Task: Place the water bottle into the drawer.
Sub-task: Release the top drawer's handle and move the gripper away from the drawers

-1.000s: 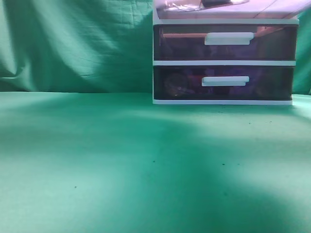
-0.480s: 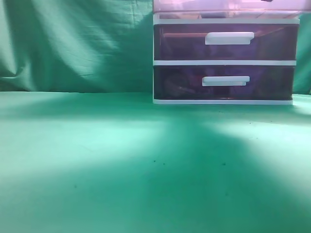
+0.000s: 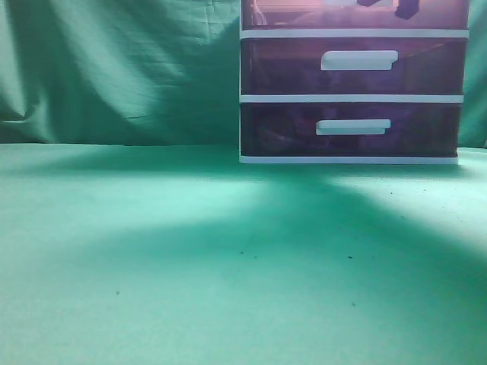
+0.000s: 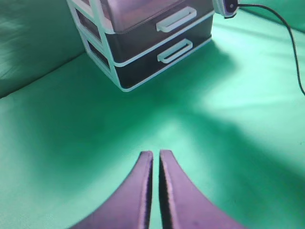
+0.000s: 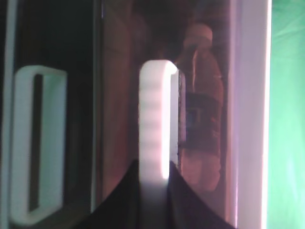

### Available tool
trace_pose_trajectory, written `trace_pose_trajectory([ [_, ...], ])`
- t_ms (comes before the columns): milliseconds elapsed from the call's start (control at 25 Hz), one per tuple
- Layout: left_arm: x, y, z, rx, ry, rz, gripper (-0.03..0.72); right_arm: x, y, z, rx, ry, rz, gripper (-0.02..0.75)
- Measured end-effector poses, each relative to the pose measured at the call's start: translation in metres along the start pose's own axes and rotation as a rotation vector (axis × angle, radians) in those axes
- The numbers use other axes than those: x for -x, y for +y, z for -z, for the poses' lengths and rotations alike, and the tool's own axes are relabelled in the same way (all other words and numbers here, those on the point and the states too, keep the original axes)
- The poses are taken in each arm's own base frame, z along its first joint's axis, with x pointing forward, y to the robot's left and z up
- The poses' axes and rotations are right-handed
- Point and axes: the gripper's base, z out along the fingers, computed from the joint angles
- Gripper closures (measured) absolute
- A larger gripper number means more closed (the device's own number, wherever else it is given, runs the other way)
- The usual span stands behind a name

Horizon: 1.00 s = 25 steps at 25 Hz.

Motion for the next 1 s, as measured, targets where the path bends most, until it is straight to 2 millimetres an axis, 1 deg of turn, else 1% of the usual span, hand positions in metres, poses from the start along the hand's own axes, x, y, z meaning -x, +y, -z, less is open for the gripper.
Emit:
trace_pose_trajectory([
  [80,-0.009,-0.001,0.003,0.002,-0.011,0.022,0.688,-0.003,-0.001,-0.011,-0.007,-0.012,-0.03,0.659],
  [200,-0.015,-0.002,0.0,0.0,0.0,0.05,0.688,-0.005,-0.004,-0.026,-0.03,-0.023,-0.089,0.659],
  [360,-0.019,-0.003,-0.004,-0.006,0.012,0.062,0.688,-0.004,-0.005,-0.029,-0.033,-0.047,-0.11,0.659],
  [480,-0.02,-0.003,-0.006,-0.007,0.016,0.062,0.688,-0.004,-0.008,-0.026,-0.033,-0.074,-0.228,0.659],
  [520,-0.021,-0.003,-0.006,-0.007,0.016,0.062,0.688,-0.003,-0.008,-0.024,-0.025,-0.084,-0.28,0.606],
  [600,-0.021,-0.003,-0.007,-0.007,0.017,0.062,0.688,-0.001,-0.009,-0.02,-0.006,-0.105,-0.385,0.547],
  [680,-0.019,-0.003,-0.007,-0.005,0.006,0.062,0.688,0.004,-0.014,-0.012,0.021,-0.145,-0.506,0.449],
  [720,-0.019,-0.003,-0.007,-0.004,-0.001,0.062,0.688,0.009,-0.019,-0.007,0.033,-0.181,-0.58,0.39],
  [840,-0.017,-0.002,-0.007,-0.001,-0.026,0.062,0.688,0.023,-0.045,0.021,0.025,-0.284,-0.711,0.23],
  [920,-0.015,-0.002,-0.007,0.001,-0.04,0.062,0.688,0.03,-0.056,0.035,0.032,-0.341,-0.751,0.178],
  [960,-0.015,-0.002,-0.007,0.001,-0.042,0.062,0.688,0.033,-0.059,0.041,0.046,-0.369,-0.779,0.195],
  [1000,-0.015,-0.002,-0.007,0.001,-0.044,0.062,0.688,0.036,-0.062,0.045,0.064,-0.394,-0.817,0.195],
])
